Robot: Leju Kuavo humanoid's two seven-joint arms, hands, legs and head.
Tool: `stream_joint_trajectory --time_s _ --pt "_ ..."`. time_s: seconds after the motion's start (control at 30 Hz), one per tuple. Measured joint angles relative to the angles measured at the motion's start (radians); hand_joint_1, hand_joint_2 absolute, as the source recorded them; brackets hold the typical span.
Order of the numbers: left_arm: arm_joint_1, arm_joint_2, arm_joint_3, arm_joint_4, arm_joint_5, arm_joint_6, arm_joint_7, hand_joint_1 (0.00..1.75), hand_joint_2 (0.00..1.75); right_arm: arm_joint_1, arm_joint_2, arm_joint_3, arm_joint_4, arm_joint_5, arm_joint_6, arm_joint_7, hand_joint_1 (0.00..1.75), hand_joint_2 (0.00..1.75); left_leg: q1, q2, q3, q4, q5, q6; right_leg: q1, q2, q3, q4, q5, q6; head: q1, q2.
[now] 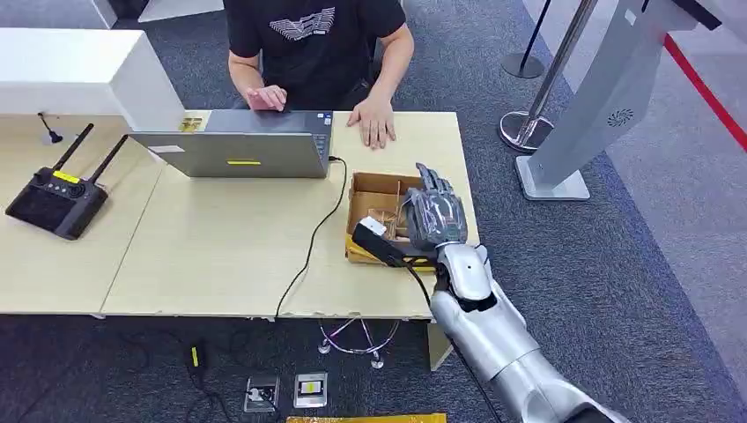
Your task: Pass the card to the sensor for recognition and then transmit it.
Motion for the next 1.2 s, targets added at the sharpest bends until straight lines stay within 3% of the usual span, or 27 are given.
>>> stream_joint_trajectory --time_s 0.37,1.2 --pt "0.0 0.002 -0.023 0.0 -0.014 -0.037 -0.019 0.0 0.0 -0.061 0.029 -0.015 -0.171 0.008 0.034 -0.007 1.75 1.75 0.0 0.0 0.0 0.0 0.0 0.0 0.0 0.0 0.0 0.0 0.0 0.0 0.0 0.0" --pt "0.0 0.009 -0.048 0.0 0.001 -0.039 -0.016 0.0 0.0 -0.082 0.095 -0.011 -0.117 -0.042 -0.019 -0.051 1.75 1.75 0.0 0.0 0.0 0.0 0.0 0.0 0.0 0.0 0.0 0.0 0.0 0.0 0.0 0.0"
